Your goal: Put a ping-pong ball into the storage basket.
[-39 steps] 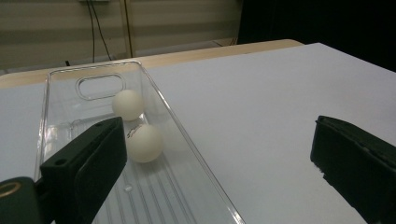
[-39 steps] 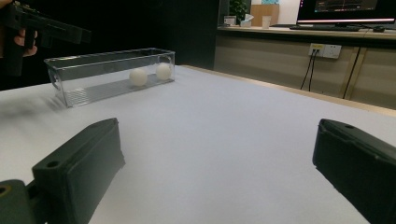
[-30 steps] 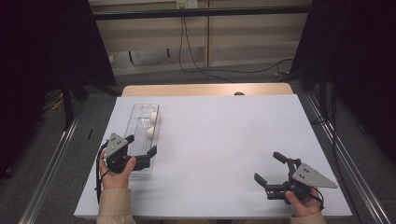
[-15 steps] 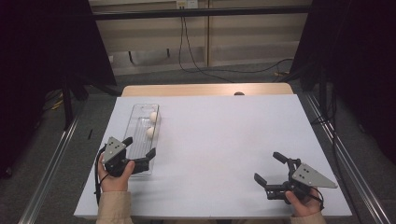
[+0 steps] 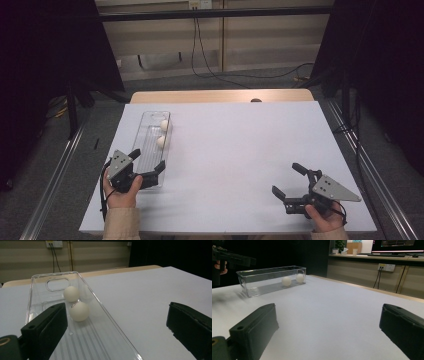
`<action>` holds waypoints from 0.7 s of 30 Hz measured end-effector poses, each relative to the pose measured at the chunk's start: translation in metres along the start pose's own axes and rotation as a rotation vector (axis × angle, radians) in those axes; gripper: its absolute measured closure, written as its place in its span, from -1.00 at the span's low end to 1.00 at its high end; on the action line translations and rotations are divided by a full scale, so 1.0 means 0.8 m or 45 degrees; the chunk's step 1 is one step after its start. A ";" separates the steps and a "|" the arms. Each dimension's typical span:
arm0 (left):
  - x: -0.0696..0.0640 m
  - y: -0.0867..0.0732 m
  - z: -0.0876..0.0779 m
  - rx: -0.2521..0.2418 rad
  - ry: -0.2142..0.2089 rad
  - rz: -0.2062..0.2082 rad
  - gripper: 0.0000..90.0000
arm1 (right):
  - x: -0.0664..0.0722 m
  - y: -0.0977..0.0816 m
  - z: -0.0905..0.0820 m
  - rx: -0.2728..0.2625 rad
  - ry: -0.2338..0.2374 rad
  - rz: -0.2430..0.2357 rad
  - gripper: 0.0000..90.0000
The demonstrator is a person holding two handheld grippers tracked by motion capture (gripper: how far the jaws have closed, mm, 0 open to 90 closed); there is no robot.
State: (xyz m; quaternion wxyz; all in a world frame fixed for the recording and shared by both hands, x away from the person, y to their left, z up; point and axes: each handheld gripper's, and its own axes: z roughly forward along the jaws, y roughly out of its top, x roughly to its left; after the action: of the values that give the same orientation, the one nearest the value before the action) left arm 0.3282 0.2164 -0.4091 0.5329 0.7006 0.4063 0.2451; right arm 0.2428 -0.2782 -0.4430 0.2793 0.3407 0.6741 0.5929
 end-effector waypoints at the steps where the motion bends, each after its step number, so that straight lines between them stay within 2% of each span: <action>1: 0.000 0.000 0.000 -0.001 -0.001 0.000 -0.92 | 0.000 0.000 0.000 -0.001 0.001 0.000 -0.98; 7: 0.001 -0.003 -0.003 0.008 0.020 0.001 -0.92 | 0.000 0.000 0.000 0.001 0.001 0.000 -0.98; 21: 0.001 -0.008 -0.010 0.000 0.016 -0.002 -0.92 | 0.001 0.000 0.000 0.000 0.004 -0.001 -0.98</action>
State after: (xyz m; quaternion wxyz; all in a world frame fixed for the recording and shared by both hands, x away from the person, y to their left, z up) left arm 0.3205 0.2224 -0.4130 0.5306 0.6988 0.4100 0.2491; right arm 0.2425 -0.2778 -0.4430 0.2785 0.3397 0.6746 0.5933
